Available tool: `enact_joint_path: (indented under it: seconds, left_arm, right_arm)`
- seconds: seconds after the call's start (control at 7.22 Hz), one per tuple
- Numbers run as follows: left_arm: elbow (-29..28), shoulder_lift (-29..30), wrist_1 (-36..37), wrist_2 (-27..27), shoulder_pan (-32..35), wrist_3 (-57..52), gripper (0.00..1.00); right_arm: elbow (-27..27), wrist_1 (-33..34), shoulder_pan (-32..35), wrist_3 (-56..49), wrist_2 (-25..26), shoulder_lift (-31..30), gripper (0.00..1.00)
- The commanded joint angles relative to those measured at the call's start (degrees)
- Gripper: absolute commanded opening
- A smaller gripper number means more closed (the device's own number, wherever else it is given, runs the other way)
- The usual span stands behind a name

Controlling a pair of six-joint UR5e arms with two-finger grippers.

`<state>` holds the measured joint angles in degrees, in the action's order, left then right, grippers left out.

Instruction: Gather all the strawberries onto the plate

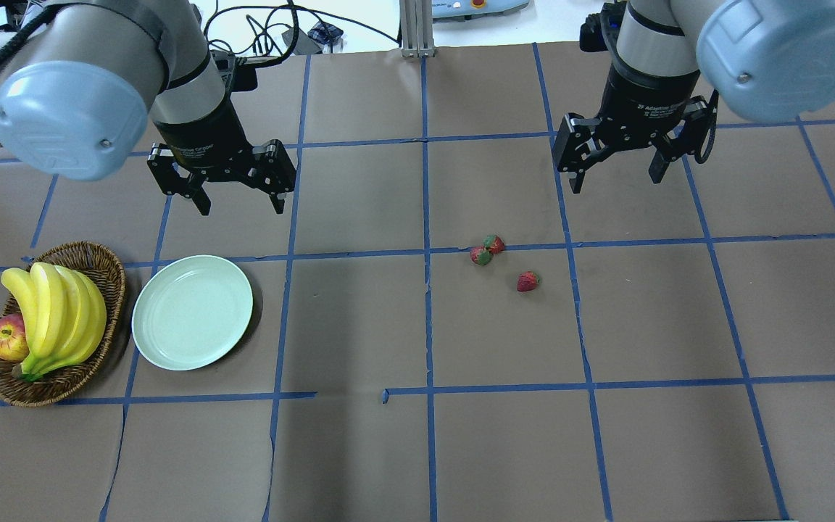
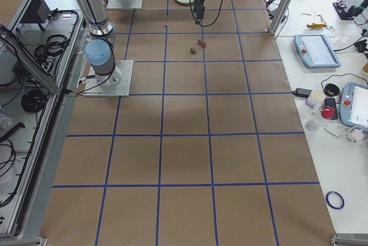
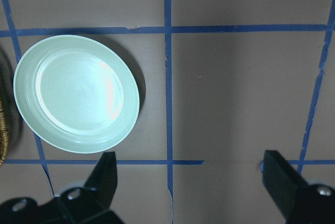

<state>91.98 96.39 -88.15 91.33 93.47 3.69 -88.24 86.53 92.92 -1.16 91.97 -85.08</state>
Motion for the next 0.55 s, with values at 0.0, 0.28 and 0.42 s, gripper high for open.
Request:
enact_joint_path:
  seconds: [0.0,0.28,0.42]
  left_arm:
    - [0.0,0.0,0.0,-0.1,0.0,0.0,1.0]
    - [0.0,0.0,0.0,-0.2,0.0,0.0,1.0]
    - [0.0,0.0,0.0,-0.1,0.0,0.0,1.0]
  right_arm:
    - [0.0,0.0,0.1,-0.1,0.0,0.2,1.0]
    - [-0.2,0.2,0.1,0.0,-0.3,0.4,1.0]
    - [-0.2,0.3,0.1,0.0,-0.4,0.4,1.0]
